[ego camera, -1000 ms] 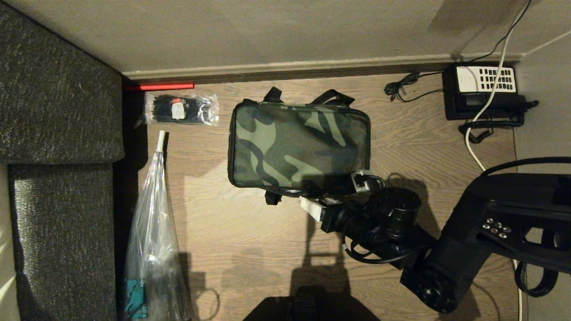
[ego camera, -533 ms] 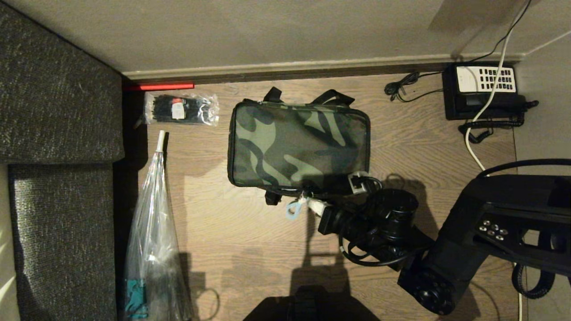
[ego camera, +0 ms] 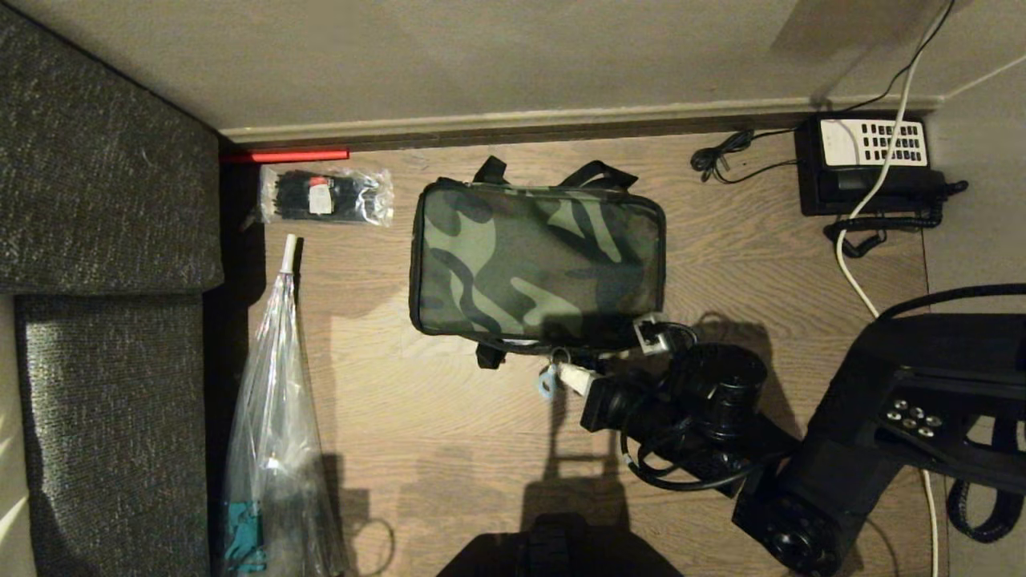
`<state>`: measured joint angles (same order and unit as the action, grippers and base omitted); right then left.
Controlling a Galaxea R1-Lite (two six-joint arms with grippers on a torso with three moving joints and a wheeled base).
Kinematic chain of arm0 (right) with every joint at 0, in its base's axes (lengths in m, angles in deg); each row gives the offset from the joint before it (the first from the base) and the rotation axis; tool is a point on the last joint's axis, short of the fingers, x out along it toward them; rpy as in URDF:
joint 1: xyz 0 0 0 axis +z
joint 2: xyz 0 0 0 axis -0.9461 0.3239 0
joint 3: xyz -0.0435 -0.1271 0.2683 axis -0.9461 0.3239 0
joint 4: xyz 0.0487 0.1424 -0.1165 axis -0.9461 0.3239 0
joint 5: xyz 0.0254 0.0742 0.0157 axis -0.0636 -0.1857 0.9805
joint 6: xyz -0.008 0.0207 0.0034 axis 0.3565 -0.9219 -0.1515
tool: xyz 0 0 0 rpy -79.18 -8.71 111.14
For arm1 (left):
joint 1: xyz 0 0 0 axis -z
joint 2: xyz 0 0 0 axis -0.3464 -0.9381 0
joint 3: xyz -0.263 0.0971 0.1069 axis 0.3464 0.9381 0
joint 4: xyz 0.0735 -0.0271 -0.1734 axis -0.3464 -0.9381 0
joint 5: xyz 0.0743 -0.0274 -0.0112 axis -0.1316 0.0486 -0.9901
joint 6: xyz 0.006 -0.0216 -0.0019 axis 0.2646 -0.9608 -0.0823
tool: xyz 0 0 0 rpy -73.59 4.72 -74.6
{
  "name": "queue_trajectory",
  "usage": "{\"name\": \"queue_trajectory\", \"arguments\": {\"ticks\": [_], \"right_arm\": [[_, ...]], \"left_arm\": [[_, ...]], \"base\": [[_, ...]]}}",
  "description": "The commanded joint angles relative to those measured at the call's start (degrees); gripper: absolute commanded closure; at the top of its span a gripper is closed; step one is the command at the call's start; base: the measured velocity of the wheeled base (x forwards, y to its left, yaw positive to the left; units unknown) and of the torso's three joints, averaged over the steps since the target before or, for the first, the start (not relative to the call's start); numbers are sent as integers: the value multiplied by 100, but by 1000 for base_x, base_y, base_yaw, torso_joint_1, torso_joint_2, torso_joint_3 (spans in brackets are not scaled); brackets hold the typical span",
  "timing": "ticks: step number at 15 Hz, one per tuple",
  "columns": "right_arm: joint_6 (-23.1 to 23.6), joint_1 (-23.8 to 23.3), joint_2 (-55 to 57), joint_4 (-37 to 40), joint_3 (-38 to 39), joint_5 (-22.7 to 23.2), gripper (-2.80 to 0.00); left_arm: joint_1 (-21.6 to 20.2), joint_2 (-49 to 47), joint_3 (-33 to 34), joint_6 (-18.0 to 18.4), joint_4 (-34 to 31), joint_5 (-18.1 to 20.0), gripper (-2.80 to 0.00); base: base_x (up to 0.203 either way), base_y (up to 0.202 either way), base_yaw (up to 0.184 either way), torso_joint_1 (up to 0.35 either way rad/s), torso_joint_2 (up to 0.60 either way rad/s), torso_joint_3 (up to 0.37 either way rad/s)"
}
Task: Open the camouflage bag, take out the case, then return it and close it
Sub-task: Open the top of the storage box
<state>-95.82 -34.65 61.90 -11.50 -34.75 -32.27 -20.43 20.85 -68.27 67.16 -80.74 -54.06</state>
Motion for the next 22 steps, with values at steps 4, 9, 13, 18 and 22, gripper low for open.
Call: {"name": "queue_trajectory", "arguments": {"ticks": [4, 9, 13, 18, 22], "right_arm": [[65, -22, -488, -2, 704, 154, 0], [479, -349, -505, 49, 829, 275, 0], [795, -748, -421, 55, 827, 472, 0], [886, -1091, -591, 257, 845, 755, 0], [893, -1371, -932, 920, 837, 1033, 0]], "left_arm": [[-2, 11, 1, 7, 2, 0, 0], [-1, 11, 1, -2, 2, 0, 0], [-2, 11, 1, 1, 2, 0, 0], [-2, 11, 1, -2, 2, 0, 0], [-2, 11, 1, 2, 2, 0, 0]], "base": [[0, 0, 0, 0, 0, 0], [0, 0, 0, 0, 0, 0], [0, 0, 0, 0, 0, 0], [0, 0, 0, 0, 0, 0], [0, 0, 0, 0, 0, 0]]}}
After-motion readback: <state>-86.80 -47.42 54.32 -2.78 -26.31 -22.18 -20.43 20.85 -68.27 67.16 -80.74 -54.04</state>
